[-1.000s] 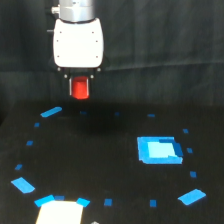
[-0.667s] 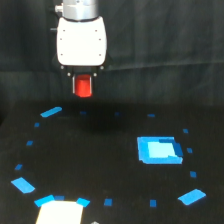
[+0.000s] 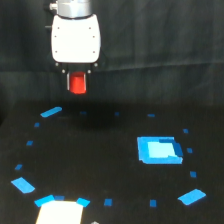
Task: Pick up the red object from the table
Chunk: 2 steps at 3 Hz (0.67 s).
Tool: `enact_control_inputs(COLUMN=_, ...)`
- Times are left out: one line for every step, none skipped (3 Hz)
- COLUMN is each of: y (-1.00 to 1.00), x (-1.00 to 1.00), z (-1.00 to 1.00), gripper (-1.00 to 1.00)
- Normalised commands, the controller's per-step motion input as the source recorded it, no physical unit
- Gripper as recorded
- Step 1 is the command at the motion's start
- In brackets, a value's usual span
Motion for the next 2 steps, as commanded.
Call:
enact_control_inputs(y=-0.12, x=-0.12, z=-0.53, gripper=-0.92)
enact_control_inputs(y=-0.13, x=-0.09, z=-0.47, gripper=-1.00)
